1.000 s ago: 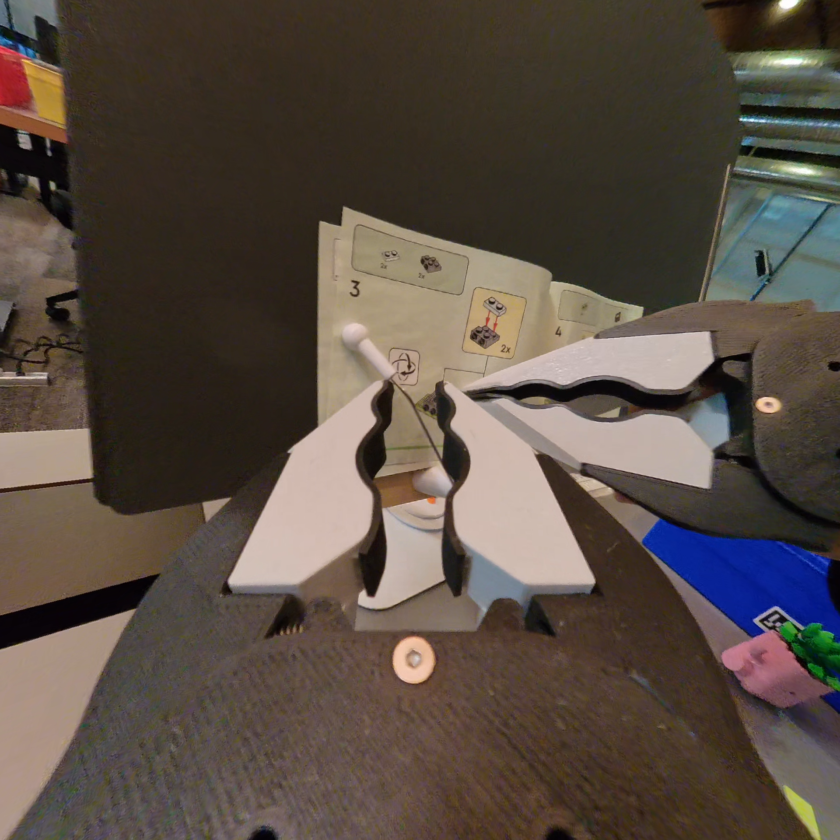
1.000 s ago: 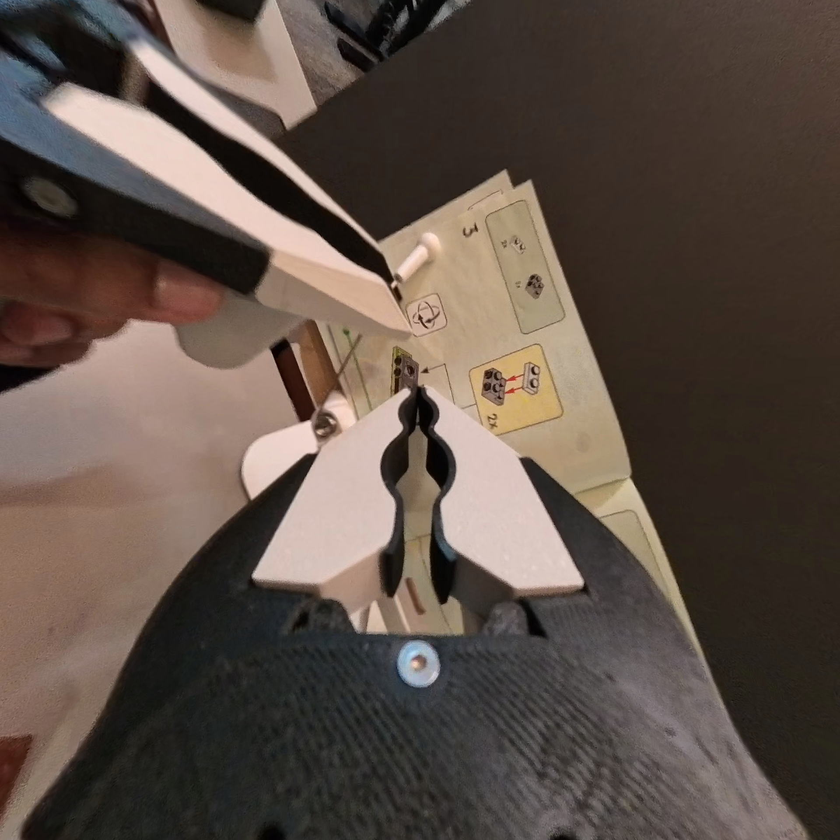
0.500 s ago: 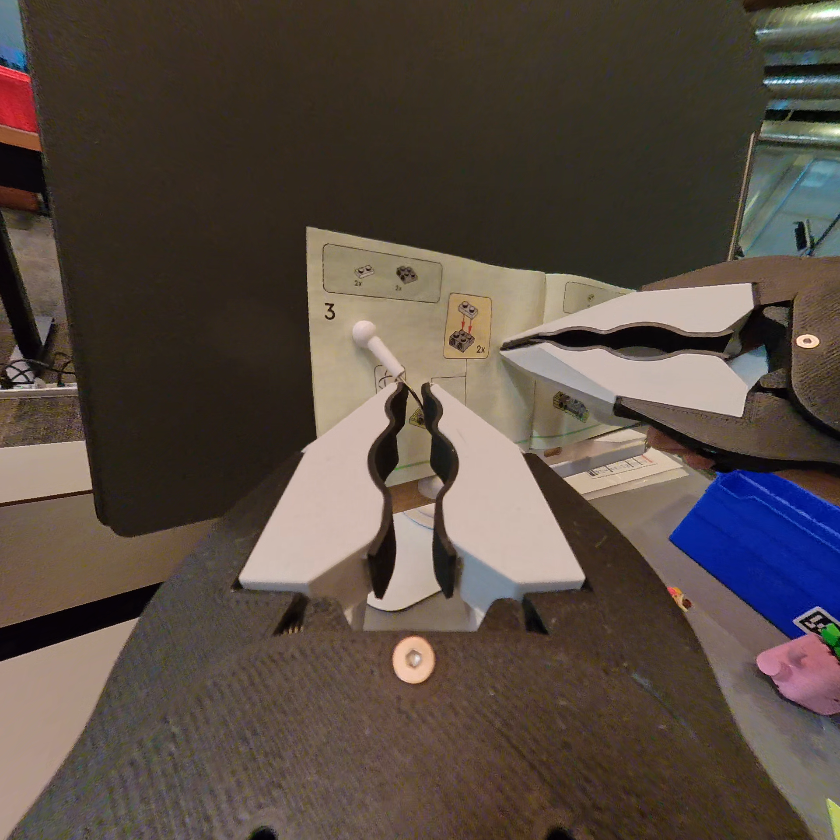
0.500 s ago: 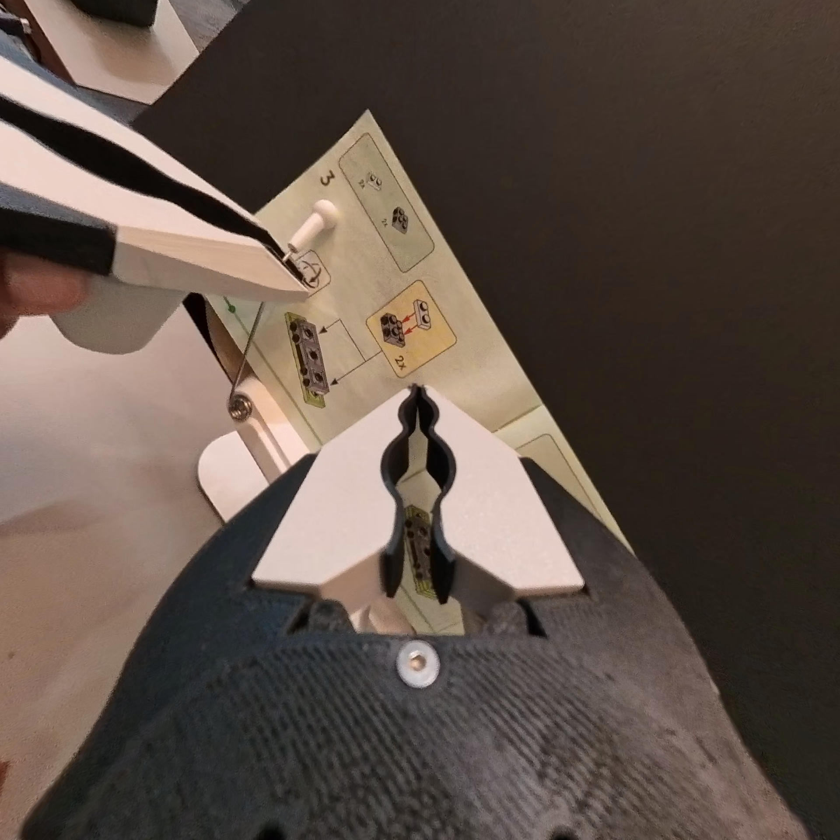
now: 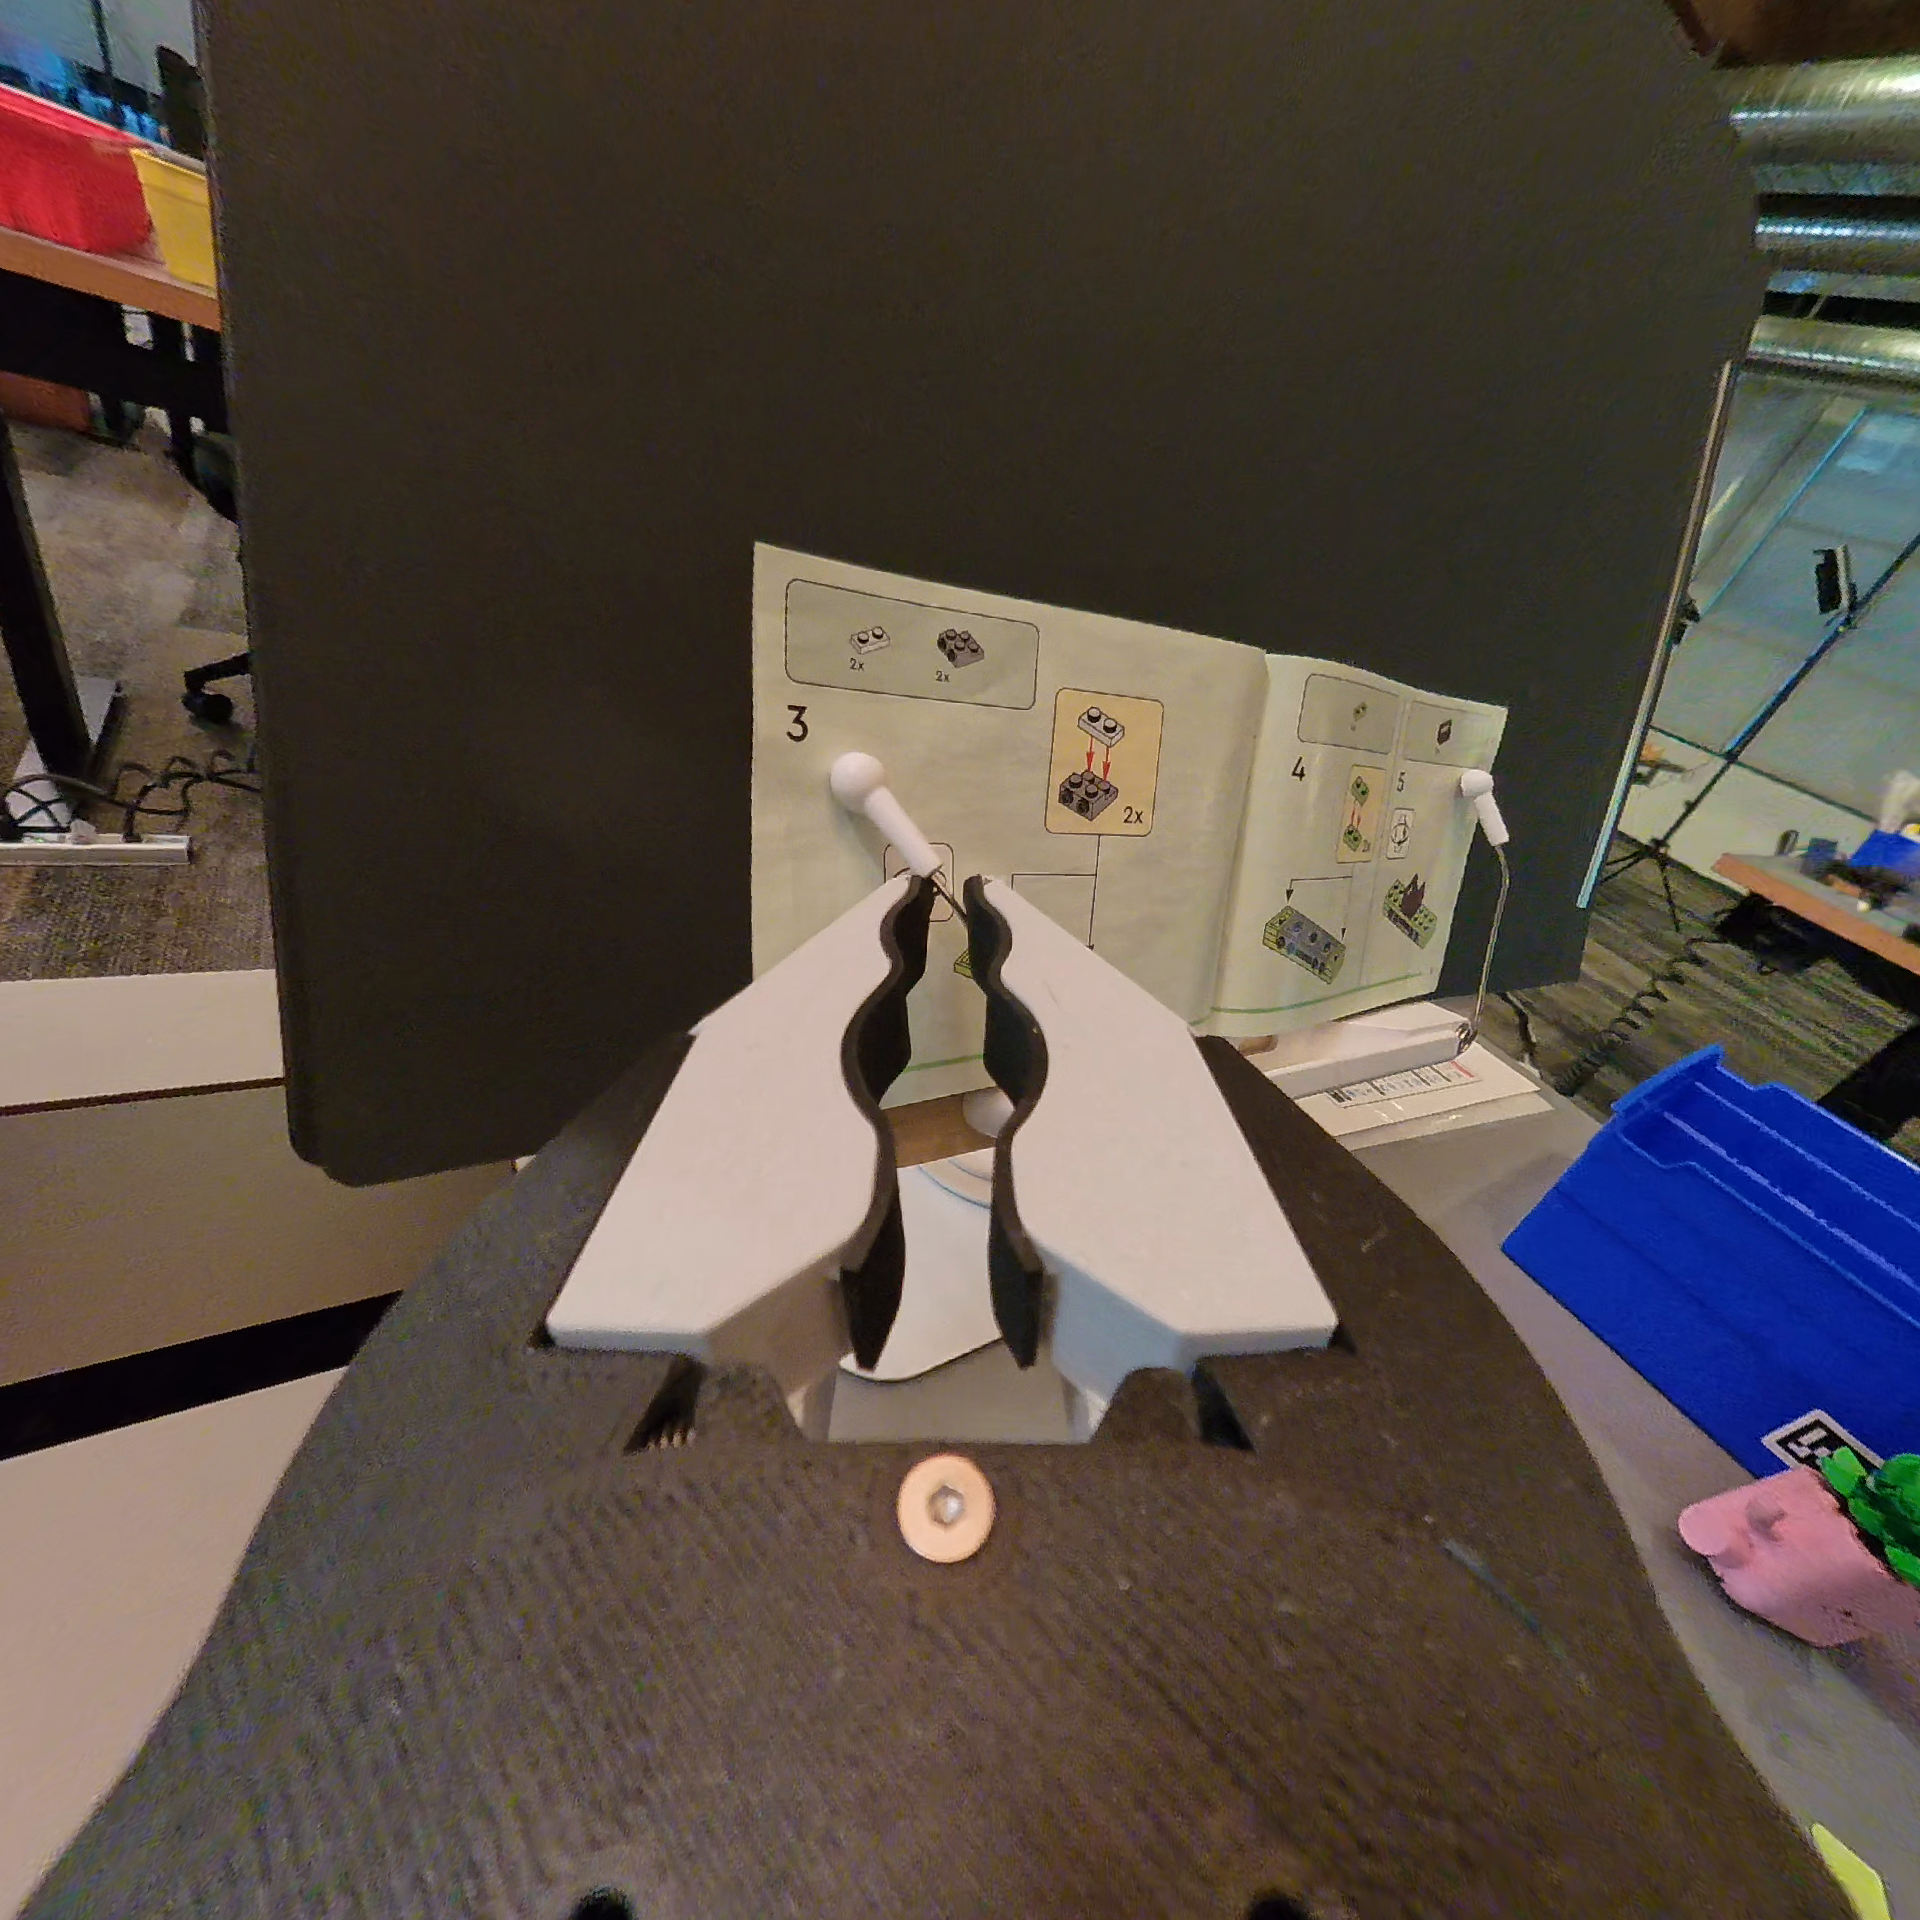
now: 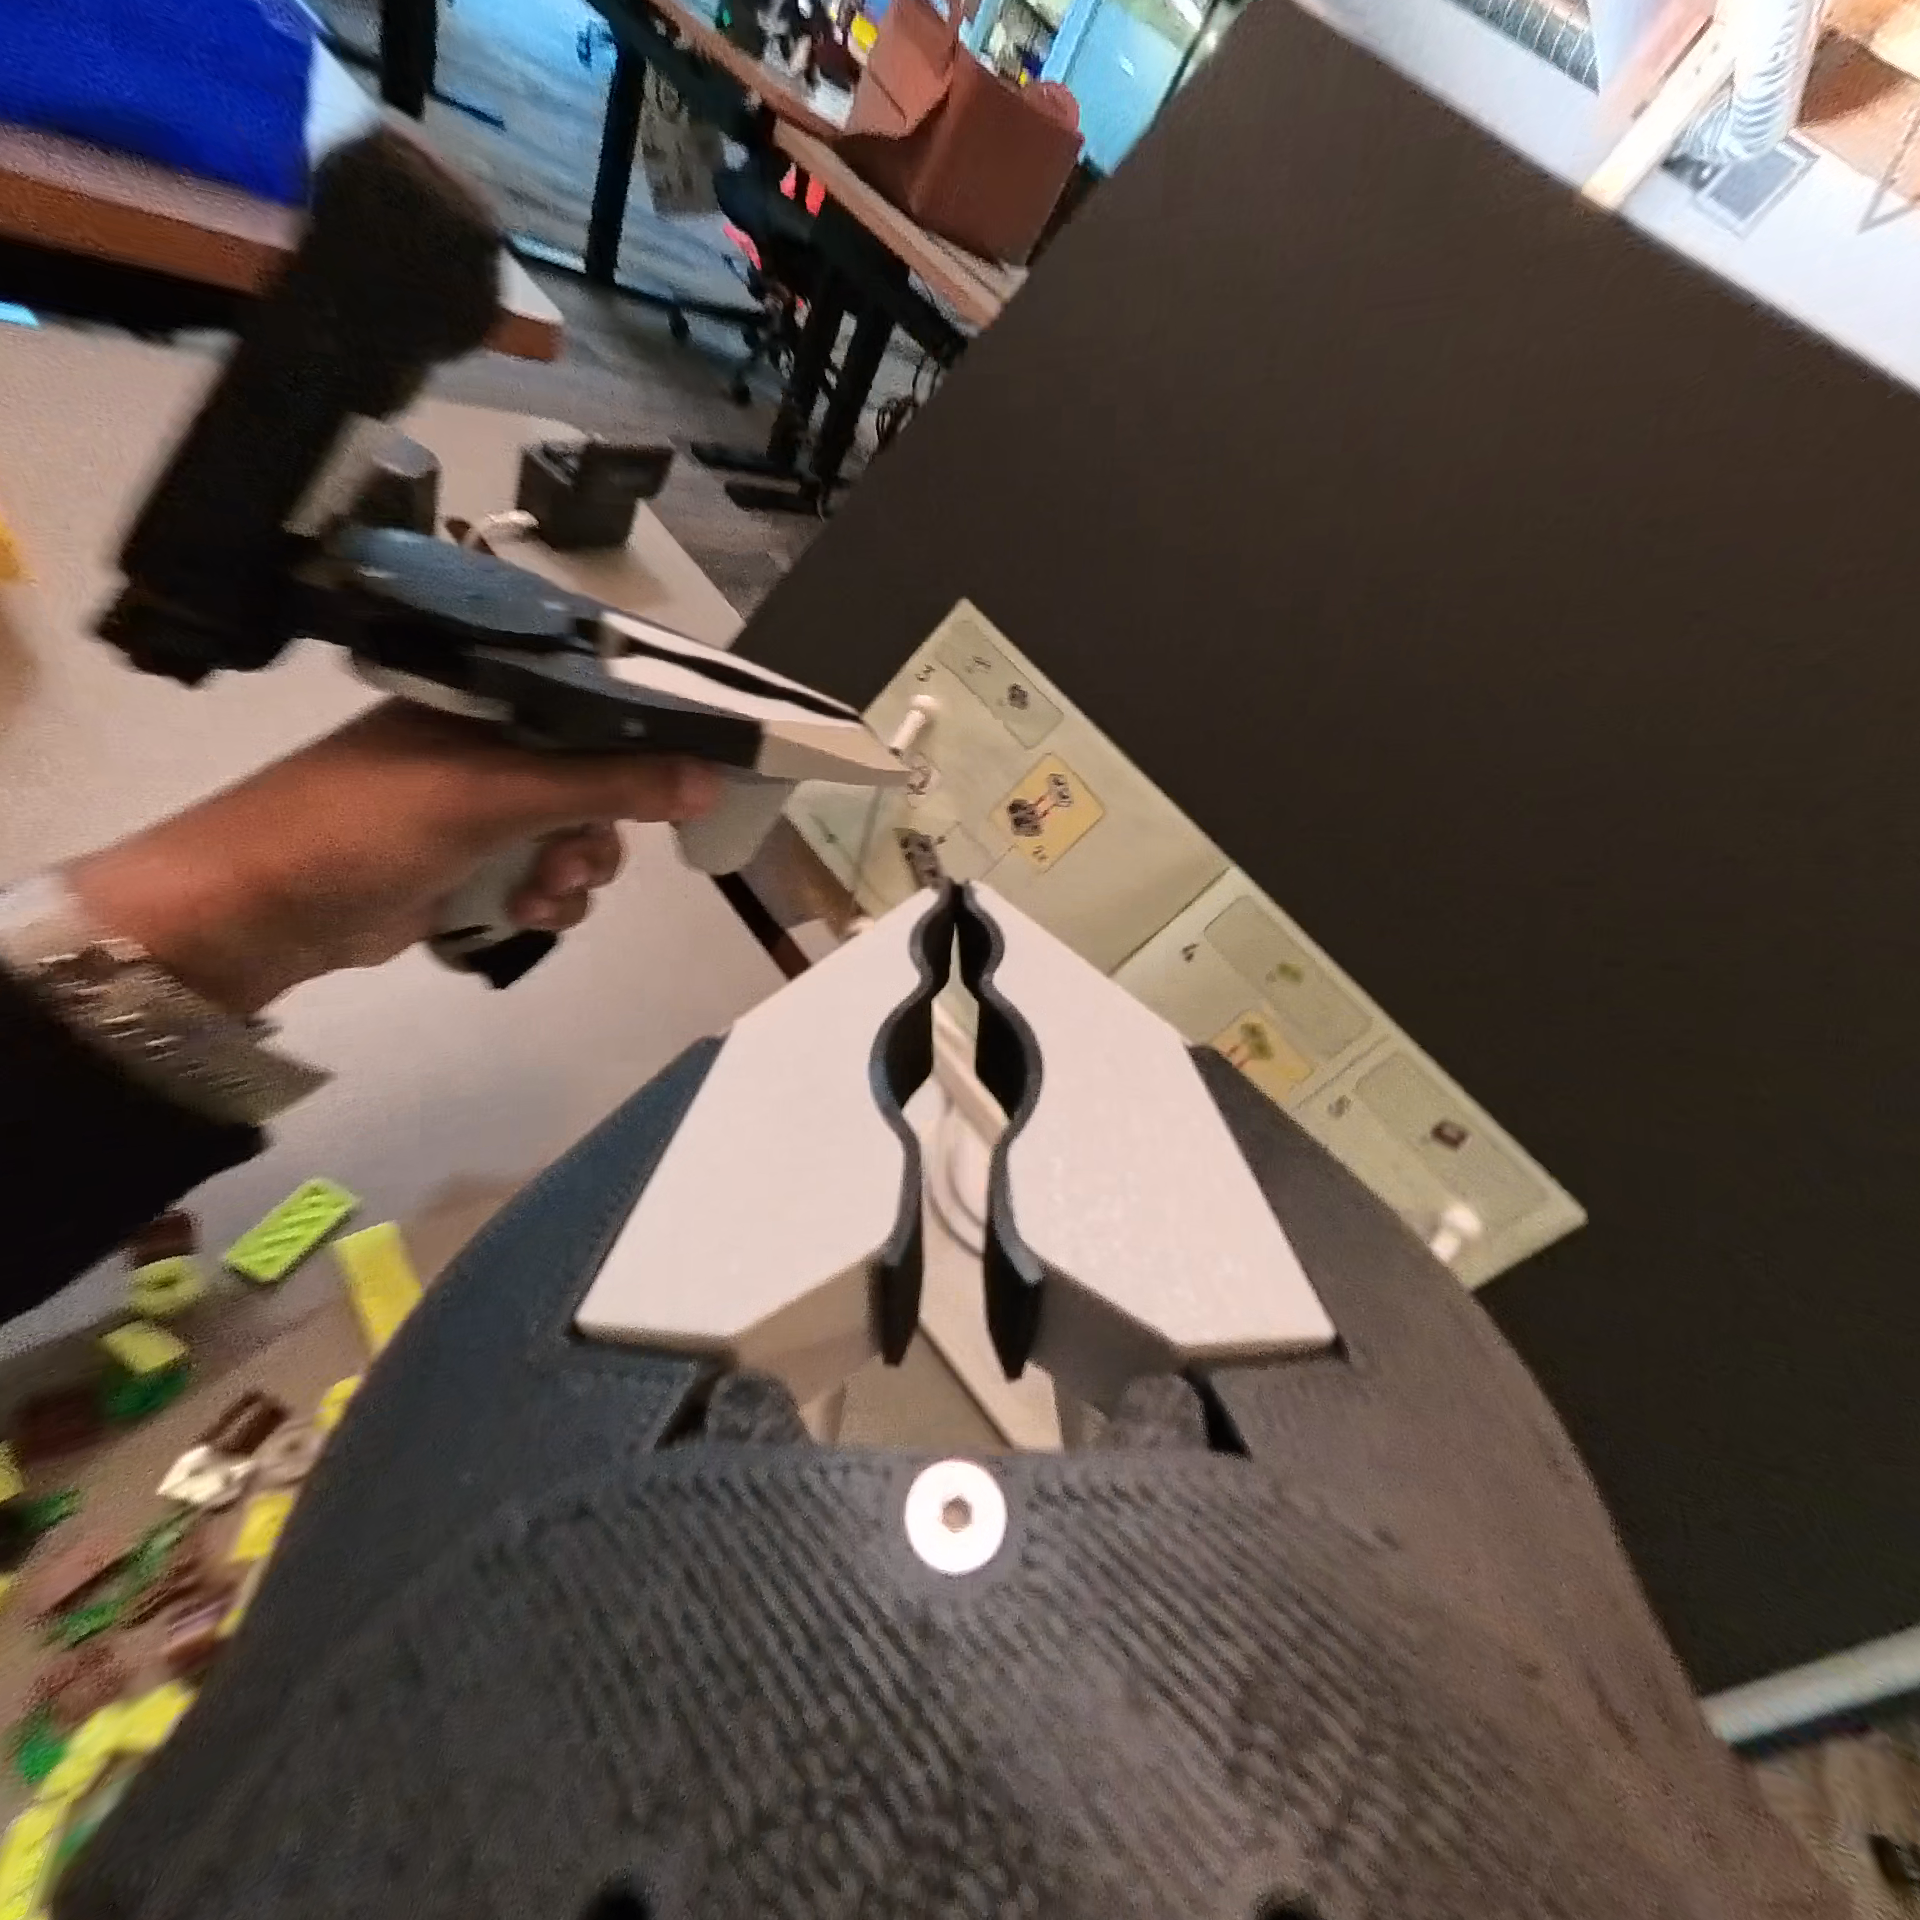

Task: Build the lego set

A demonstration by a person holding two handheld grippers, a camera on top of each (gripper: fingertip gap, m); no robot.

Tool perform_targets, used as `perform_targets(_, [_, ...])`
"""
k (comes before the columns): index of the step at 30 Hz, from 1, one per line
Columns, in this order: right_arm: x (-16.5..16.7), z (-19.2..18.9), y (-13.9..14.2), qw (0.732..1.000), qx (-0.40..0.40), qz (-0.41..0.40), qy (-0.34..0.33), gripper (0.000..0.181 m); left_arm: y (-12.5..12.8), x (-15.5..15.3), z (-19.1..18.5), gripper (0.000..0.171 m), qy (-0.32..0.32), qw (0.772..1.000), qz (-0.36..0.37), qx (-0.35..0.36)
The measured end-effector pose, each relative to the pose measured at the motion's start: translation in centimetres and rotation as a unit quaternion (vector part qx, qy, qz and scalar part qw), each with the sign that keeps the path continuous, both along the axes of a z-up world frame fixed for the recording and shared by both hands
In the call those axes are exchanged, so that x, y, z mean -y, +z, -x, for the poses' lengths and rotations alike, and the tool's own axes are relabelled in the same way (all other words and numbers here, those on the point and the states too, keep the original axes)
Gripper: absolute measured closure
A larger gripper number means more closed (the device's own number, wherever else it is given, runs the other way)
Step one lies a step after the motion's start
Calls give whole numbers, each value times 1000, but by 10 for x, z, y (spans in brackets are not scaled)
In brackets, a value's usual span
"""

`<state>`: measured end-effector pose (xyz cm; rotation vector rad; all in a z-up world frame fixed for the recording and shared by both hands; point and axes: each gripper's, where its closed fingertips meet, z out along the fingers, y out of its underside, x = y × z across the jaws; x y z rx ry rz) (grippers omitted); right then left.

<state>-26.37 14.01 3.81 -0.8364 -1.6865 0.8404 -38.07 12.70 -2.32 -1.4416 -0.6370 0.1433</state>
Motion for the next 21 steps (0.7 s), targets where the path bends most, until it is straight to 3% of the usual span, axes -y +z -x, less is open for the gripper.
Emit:
perform_targets(2, [10, -31, -1, 1000, -13, 14, 4, 181, 1, 1, -1, 167, 5, 1000, 9, -1])
perform_targets(4, [16, -61, -6, 999, -17, 35, -1, 181, 7, 5, -4, 153, 5, 1000, 7, -3])
perform_targets(8, [22, -112, -22, 987, -26, 156, 5, 181, 50, 36, -21, 148, 19, 999, -43, -27])
perform_targets(11, [21, -134, -50, 972, -20, 234, 11, 181, 83, 55, -54, 145, 27, 997, -41, -64])
perform_targets(14, [30, -154, -89, 964, 41, 262, 16, 181, 100, 63, -98, 144, 7, 994, -3, -108])
perform_targets(18, [43, -188, -111, 958, 62, 278, 34, 181, 84, 62, -155, 143, -68, 989, 57, -122])
perform_targets(21, [32, -207, -133, 962, 51, 268, 13, 181, 36, 53, -195, 143, -131, 980, 105, -110])
